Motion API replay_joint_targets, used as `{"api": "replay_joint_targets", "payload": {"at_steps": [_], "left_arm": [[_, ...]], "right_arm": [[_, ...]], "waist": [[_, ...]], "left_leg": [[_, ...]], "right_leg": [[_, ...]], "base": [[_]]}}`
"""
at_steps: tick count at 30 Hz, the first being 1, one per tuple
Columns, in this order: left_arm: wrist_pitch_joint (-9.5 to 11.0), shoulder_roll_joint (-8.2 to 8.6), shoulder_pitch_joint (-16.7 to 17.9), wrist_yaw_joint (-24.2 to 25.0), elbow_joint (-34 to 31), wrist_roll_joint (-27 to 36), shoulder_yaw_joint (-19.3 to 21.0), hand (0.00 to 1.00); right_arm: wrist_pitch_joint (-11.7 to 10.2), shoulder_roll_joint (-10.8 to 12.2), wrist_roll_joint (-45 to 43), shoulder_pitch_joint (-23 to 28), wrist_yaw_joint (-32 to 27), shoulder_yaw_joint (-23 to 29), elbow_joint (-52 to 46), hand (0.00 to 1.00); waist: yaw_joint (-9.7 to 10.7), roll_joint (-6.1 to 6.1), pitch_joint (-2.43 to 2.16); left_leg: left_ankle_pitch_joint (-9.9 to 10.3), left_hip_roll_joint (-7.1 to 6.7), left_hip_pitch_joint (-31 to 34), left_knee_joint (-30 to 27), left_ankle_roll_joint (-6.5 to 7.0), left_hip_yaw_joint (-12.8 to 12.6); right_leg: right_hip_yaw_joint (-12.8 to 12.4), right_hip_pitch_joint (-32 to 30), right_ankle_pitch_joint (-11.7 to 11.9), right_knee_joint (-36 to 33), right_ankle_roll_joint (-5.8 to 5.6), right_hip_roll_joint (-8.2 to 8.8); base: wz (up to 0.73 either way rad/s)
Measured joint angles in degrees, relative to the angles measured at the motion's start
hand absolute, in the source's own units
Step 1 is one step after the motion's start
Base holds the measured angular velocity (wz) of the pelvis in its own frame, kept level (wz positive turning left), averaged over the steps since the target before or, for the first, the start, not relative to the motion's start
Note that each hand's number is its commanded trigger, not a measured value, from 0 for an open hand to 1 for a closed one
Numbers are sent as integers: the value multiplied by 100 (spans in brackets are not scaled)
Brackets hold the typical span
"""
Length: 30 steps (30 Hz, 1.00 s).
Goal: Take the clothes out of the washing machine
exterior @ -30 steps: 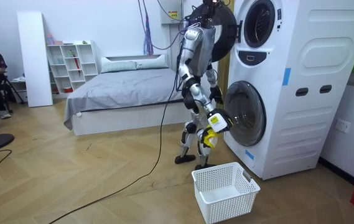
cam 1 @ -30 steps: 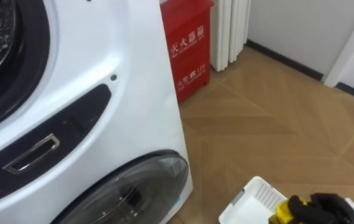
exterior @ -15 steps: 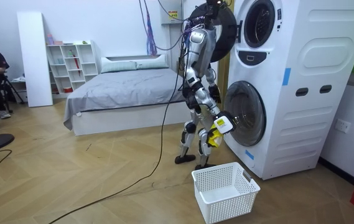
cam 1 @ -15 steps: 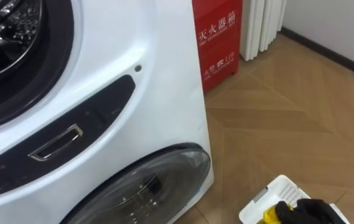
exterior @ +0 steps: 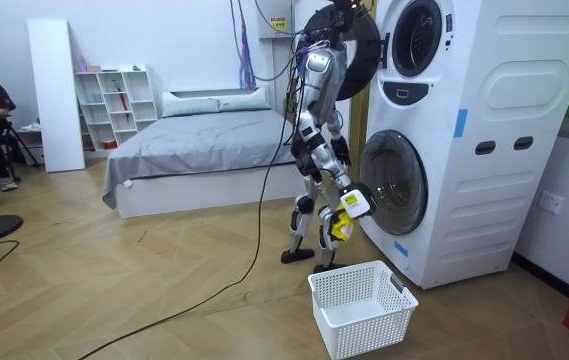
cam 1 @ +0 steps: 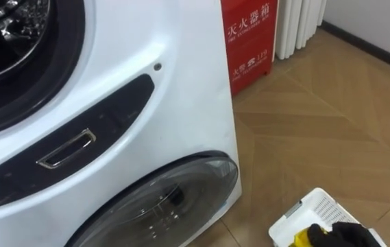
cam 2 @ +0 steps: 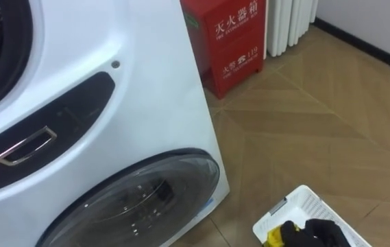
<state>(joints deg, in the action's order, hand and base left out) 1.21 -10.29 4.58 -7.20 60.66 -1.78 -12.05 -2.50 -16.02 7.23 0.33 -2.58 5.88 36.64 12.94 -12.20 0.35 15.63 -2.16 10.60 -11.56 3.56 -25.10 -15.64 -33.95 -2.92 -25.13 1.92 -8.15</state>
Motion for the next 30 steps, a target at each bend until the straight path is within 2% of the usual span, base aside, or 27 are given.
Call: {"api": "replay_joint_targets", "payload": {"at_steps": [4, 9, 10, 13, 15, 16, 30], "left_arm": [[8, 15, 10, 7, 9, -3, 17, 0], [43, 14, 3, 55, 5, -2, 50, 0], [43, 14, 4, 57, 6, -2, 51, 0], [42, 14, 4, 89, 18, -1, 53, 0], [41, 12, 4, 146, 25, 1, 55, 0], [41, 12, 4, 154, 25, 1, 56, 0], [47, 10, 3, 168, 1, 4, 63, 0]], "right_arm": [[-50, -21, -12, -37, -178, 38, -76, 100], [-186, -47, -74, -38, -381, 268, -173, 100], [-186, -50, -83, -38, -401, 287, -173, 56], [-186, -70, -89, -37, -491, 297, -173, 38], [-186, -83, -81, -47, -500, 303, -173, 33], [-186, -86, -81, -46, -501, 310, -173, 0], [-186, -108, -20, -30, -515, 373, -137, 0]], "waist": [[56, -1, -1], [112, 20, 6], [117, 28, 9], [135, 68, 25], [143, 106, 20], [145, 107, 21], [149, 106, 20]], "left_leg": [[0, -19, 67, 17, 1, 28], [-1, -44, 71, -21, 2, 18], [-1, -49, 69, -23, 2, 18], [-1, -62, 68, -26, 2, 16], [-1, -86, 82, -30, 2, 4], [-1, -85, 85, -31, 2, 3], [-2, -68, 133, -110, 1, -25]], "right_leg": [[2, -79, 15, -83, 45, 13], [-8, -128, -63, -169, 38, 22], [-10, -134, -75, -168, 36, 25], [-23, -155, -108, -206, 26, 28], [-51, -212, -157, -286, 28, 28], [-54, -213, -162, -284, 35, 26], [-95, -212, -133, -257, 7, 14]], "base": [[3], [1], [0], [0], [0], [0], [0]]}}
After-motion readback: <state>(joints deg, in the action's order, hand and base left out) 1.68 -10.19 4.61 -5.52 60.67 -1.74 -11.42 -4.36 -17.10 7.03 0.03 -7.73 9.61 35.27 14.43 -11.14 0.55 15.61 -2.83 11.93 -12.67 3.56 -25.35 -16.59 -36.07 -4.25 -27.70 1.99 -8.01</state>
